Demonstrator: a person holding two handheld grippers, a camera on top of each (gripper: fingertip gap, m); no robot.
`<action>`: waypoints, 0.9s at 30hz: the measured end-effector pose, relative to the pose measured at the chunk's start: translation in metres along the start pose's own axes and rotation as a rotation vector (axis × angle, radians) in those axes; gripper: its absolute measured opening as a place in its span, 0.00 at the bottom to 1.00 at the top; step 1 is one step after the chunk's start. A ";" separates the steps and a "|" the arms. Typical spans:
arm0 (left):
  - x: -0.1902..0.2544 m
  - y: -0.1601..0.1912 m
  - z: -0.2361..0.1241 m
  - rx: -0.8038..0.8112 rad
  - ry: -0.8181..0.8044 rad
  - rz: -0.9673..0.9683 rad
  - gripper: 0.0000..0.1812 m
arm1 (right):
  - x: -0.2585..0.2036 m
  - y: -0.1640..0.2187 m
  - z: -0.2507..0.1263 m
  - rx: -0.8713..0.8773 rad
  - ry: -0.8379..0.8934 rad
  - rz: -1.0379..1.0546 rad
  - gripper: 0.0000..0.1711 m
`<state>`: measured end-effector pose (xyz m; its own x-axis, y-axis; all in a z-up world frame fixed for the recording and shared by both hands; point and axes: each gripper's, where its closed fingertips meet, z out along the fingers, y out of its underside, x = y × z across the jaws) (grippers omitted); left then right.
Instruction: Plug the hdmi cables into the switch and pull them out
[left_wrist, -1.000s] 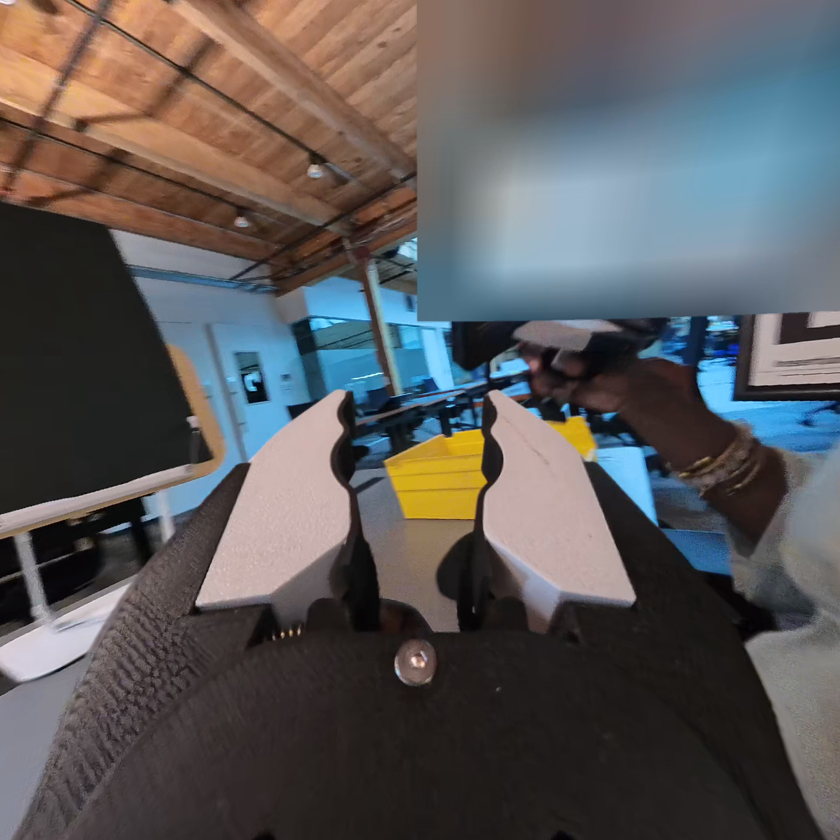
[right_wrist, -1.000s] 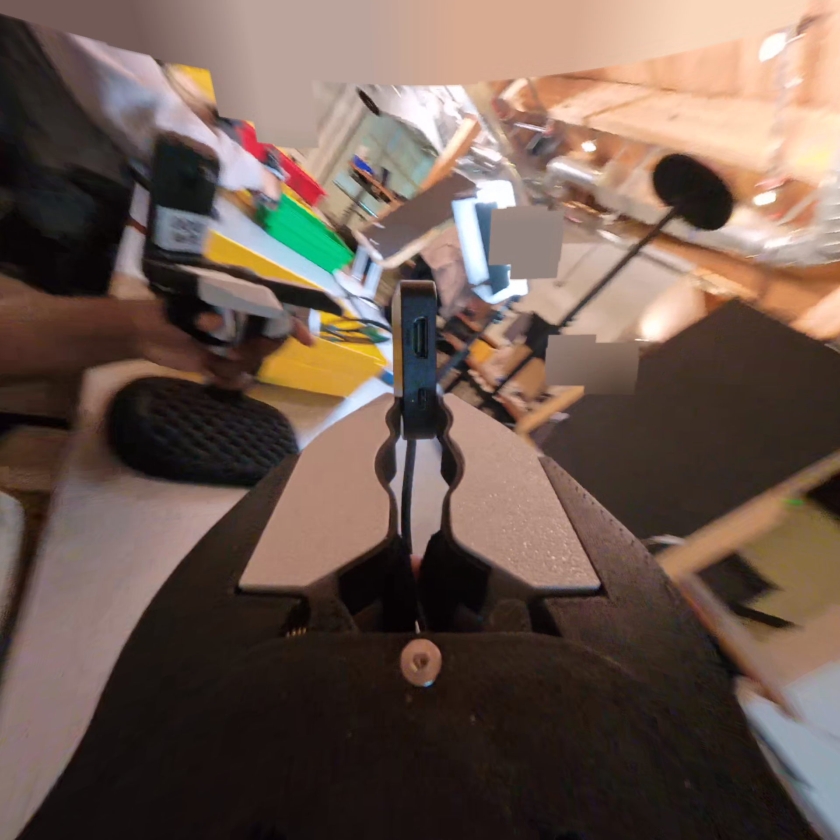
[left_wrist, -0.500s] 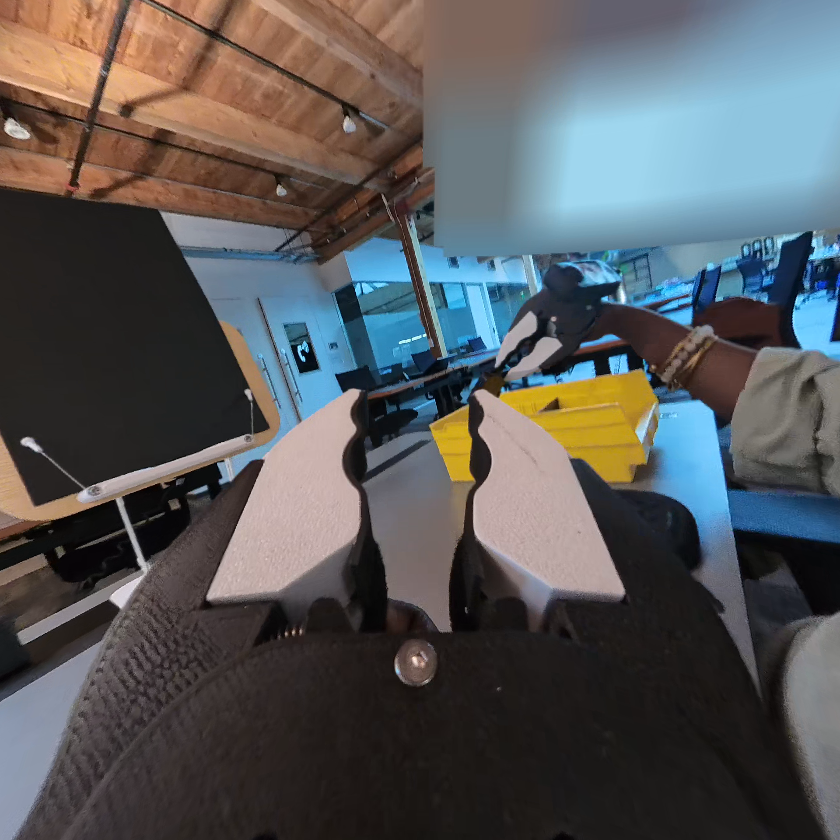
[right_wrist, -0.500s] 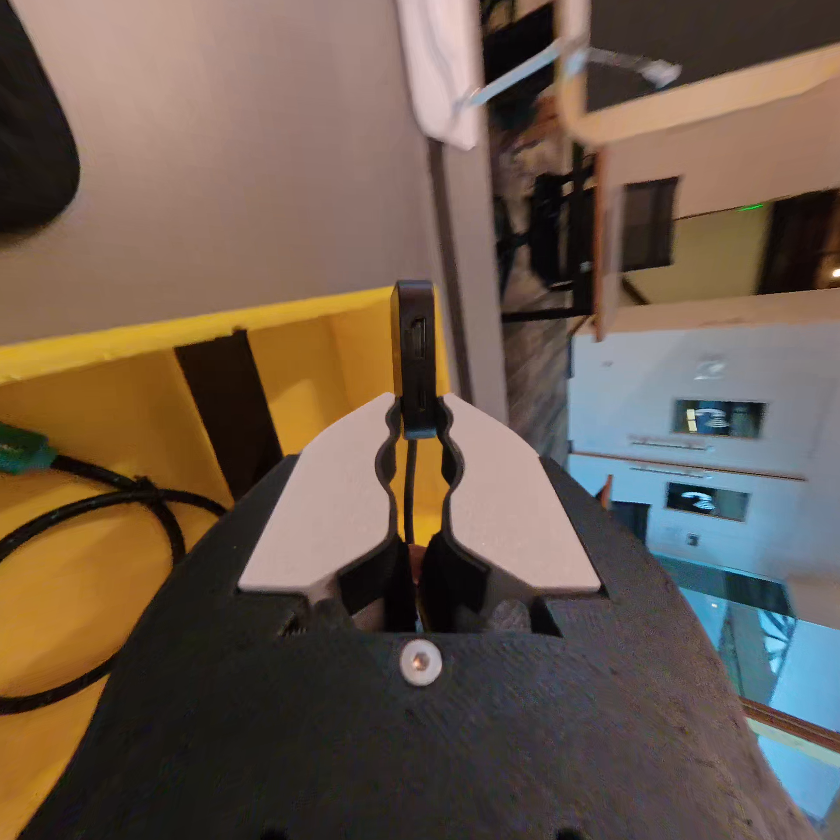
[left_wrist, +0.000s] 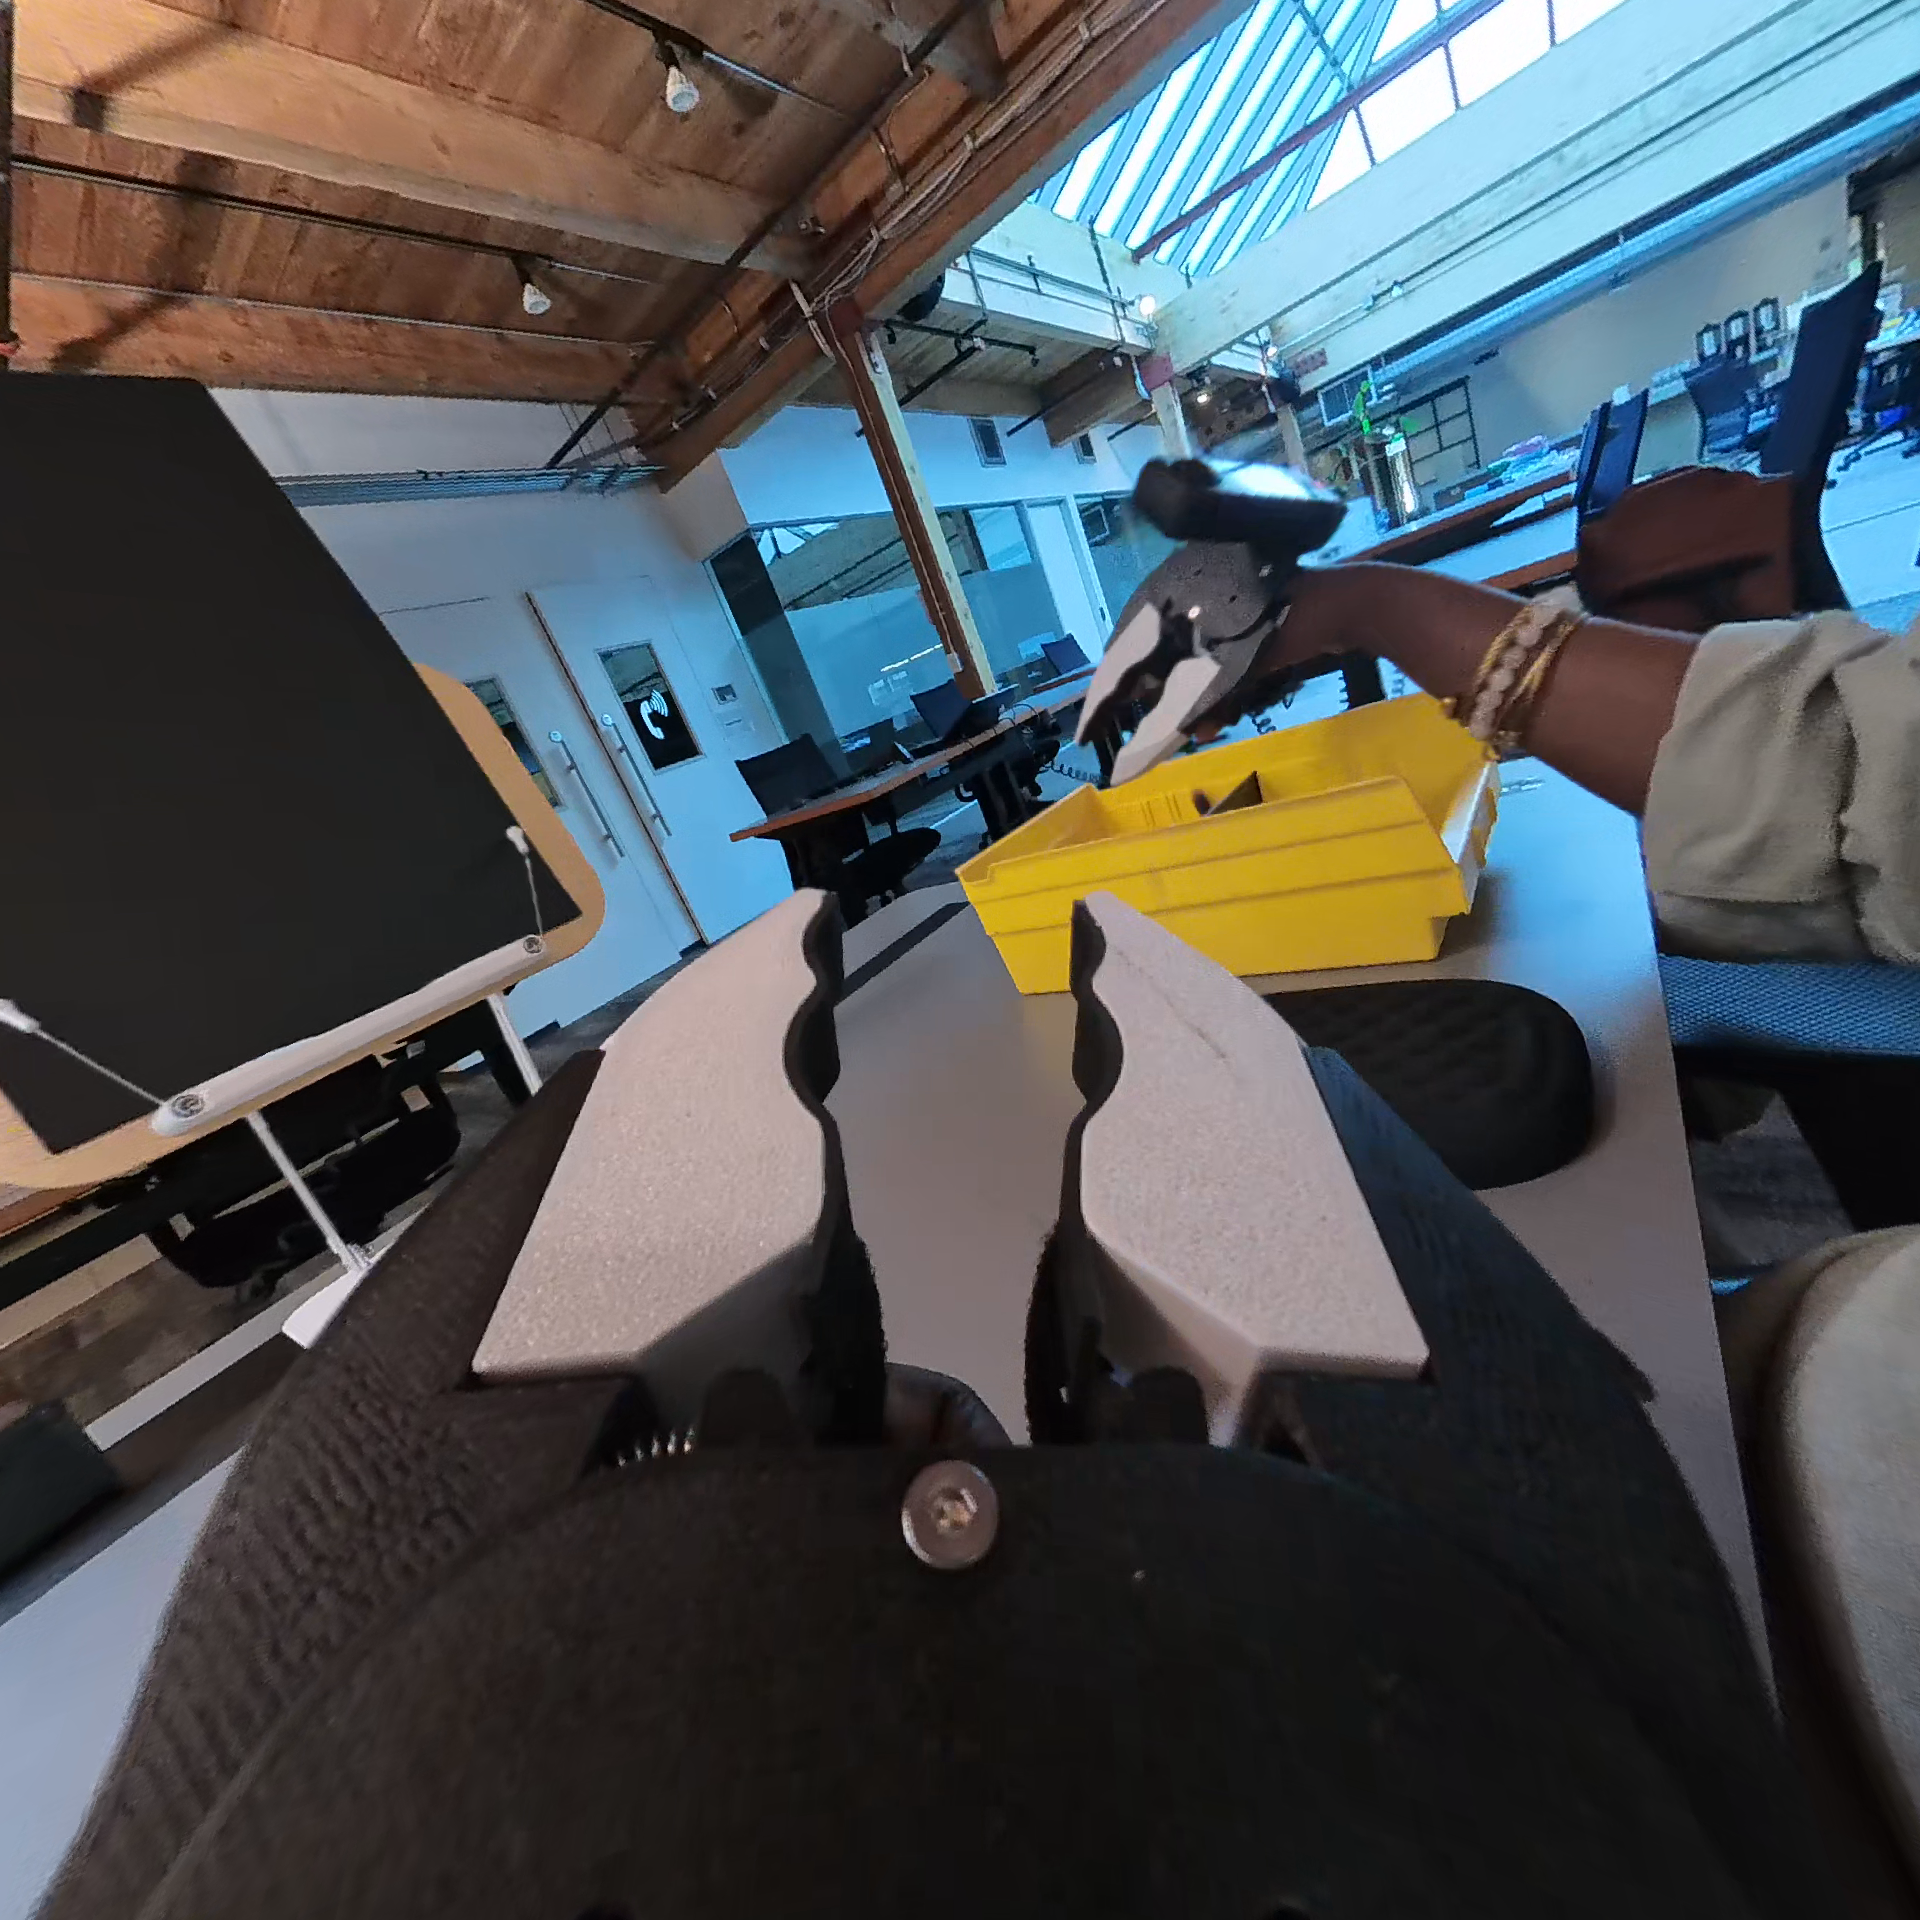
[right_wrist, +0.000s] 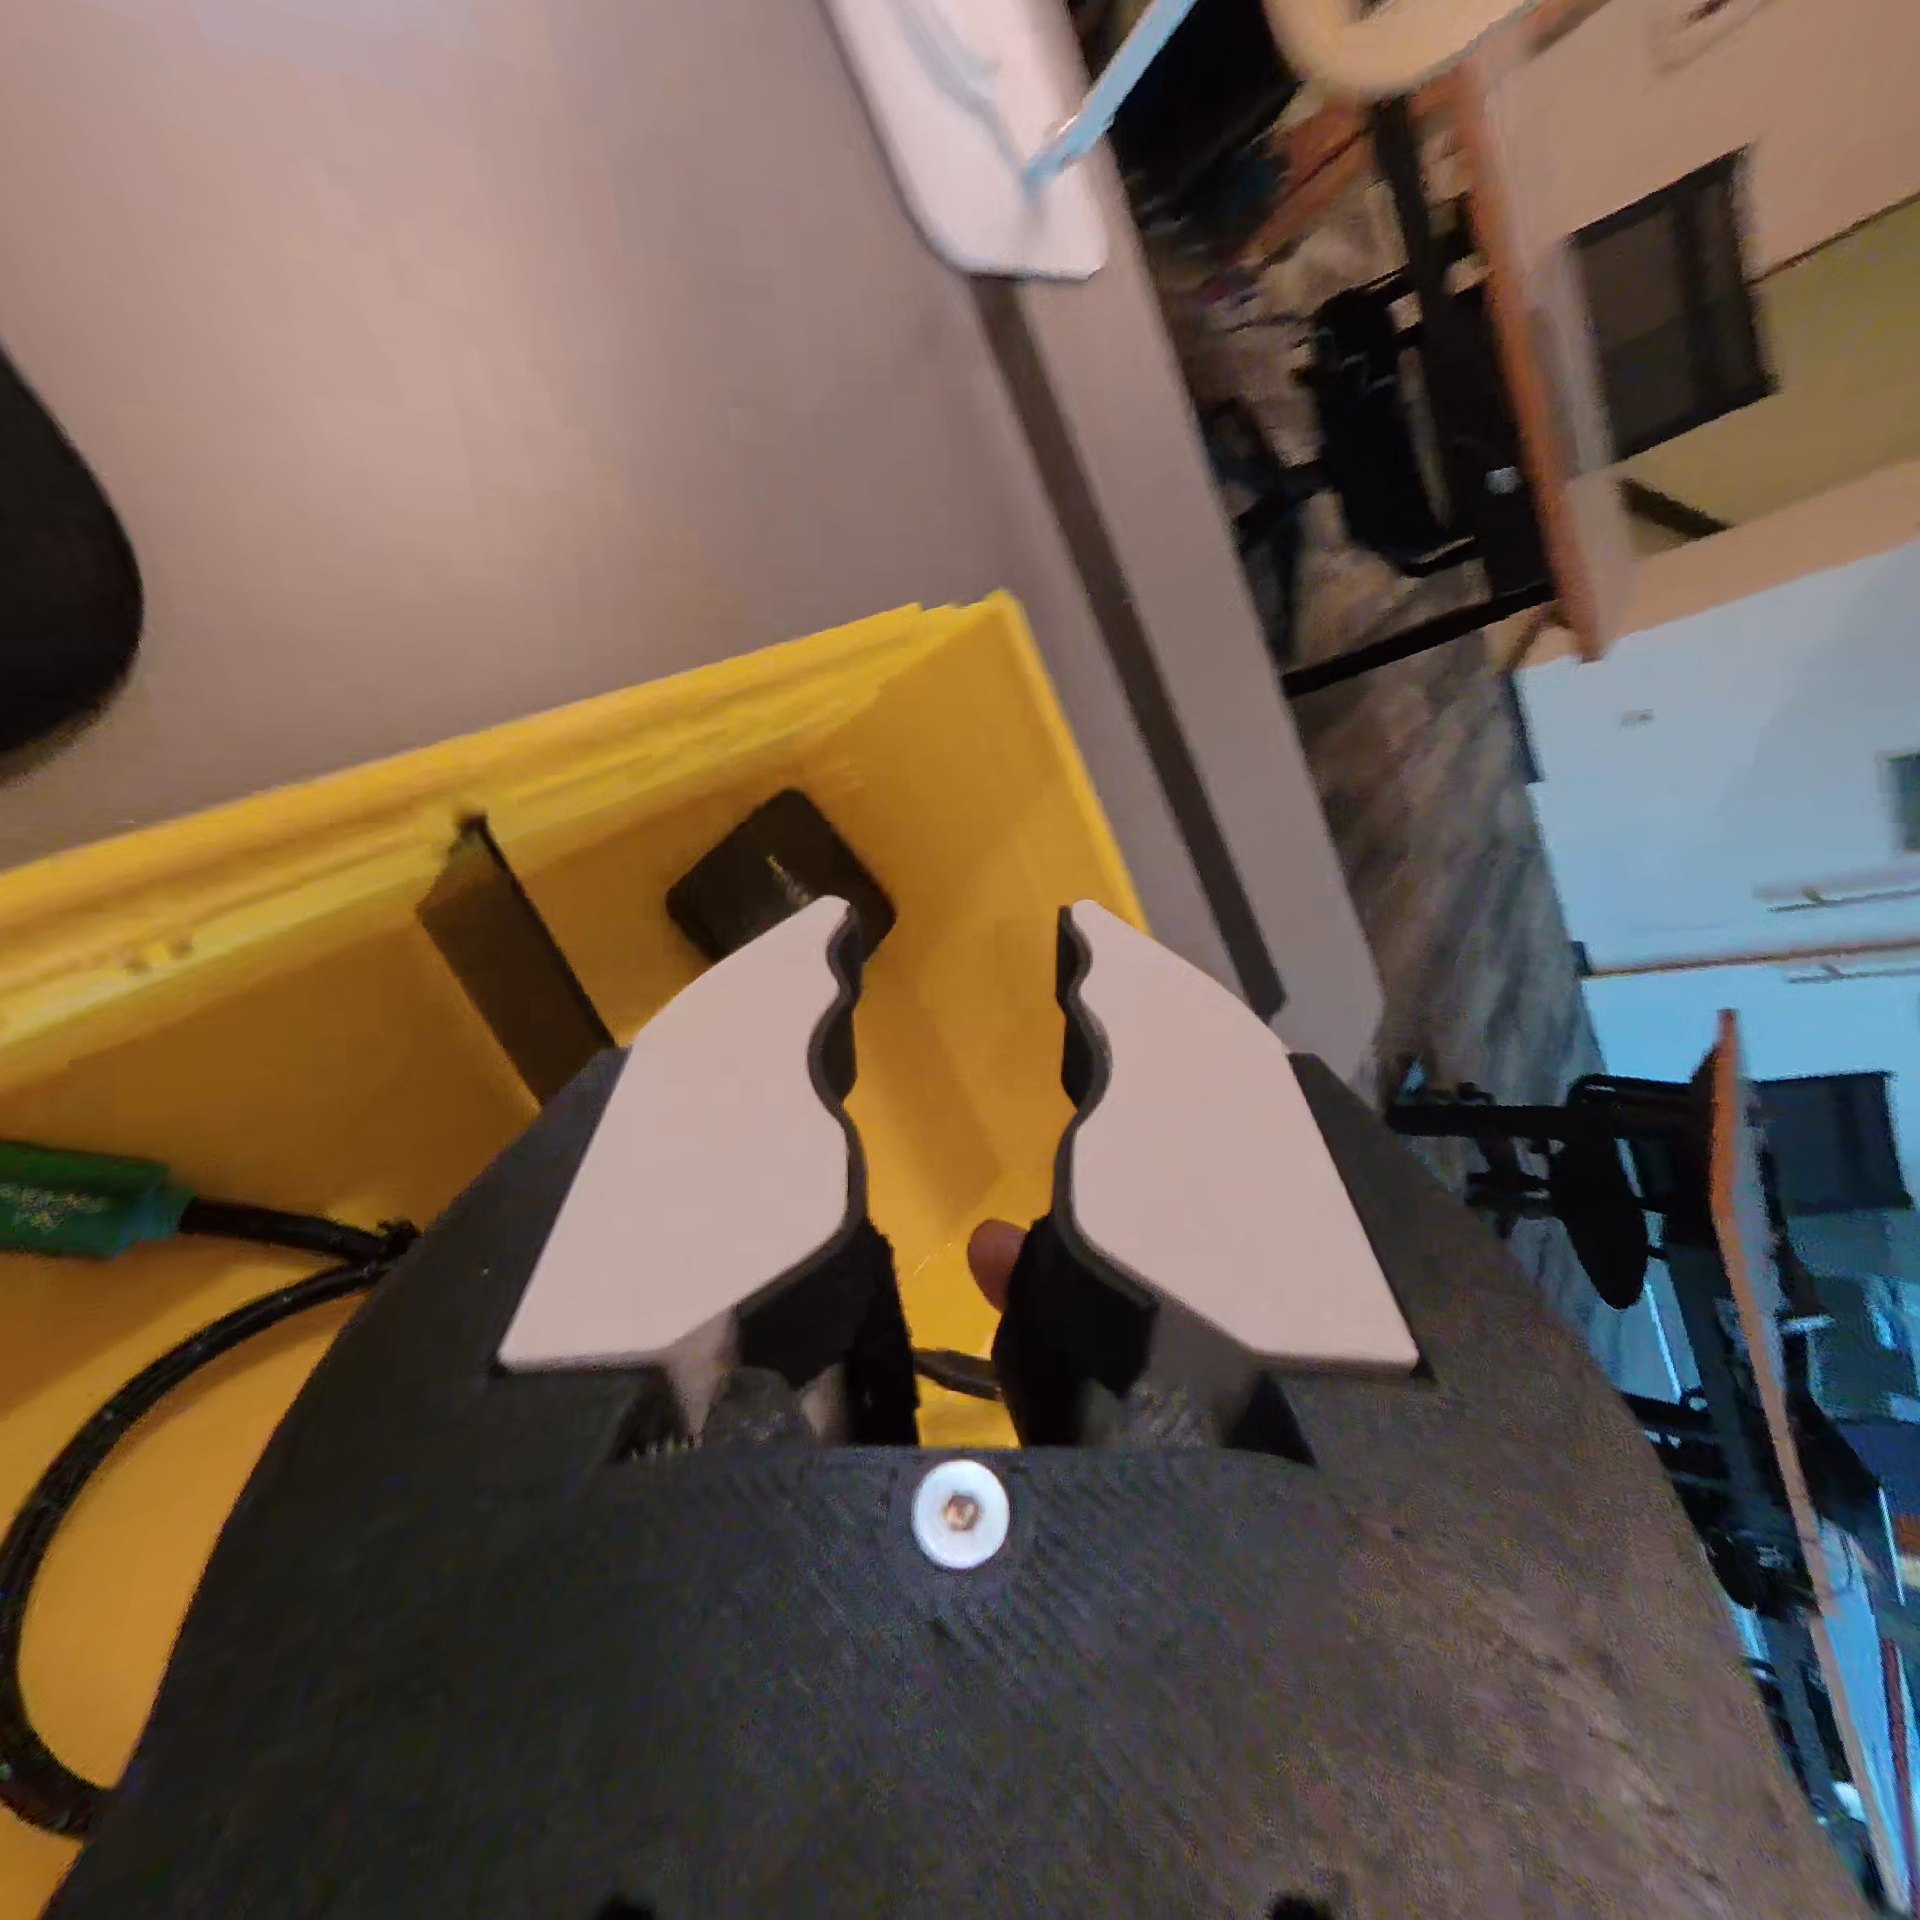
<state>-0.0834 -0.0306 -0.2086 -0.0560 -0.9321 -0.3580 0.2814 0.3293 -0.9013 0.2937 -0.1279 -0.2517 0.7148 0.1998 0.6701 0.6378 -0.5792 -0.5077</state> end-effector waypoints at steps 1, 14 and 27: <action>-0.001 -0.001 -0.001 0.004 -0.004 -0.008 0.23 | 0.006 -0.010 -0.011 0.044 0.049 0.028 0.24; -0.008 -0.005 -0.002 0.023 -0.040 -0.057 0.21 | -0.099 -0.190 -0.143 0.968 0.051 0.384 0.38; -0.081 -0.015 -0.078 -0.295 -0.392 -0.041 0.24 | -0.216 -0.206 -0.002 0.712 -0.436 0.468 0.63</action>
<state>-0.1576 0.0521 -0.1850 0.3193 -0.9132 -0.2532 -0.0001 0.2672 -0.9636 0.0074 -0.0531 -0.2903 0.8940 0.4294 0.1281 0.1823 -0.0874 -0.9793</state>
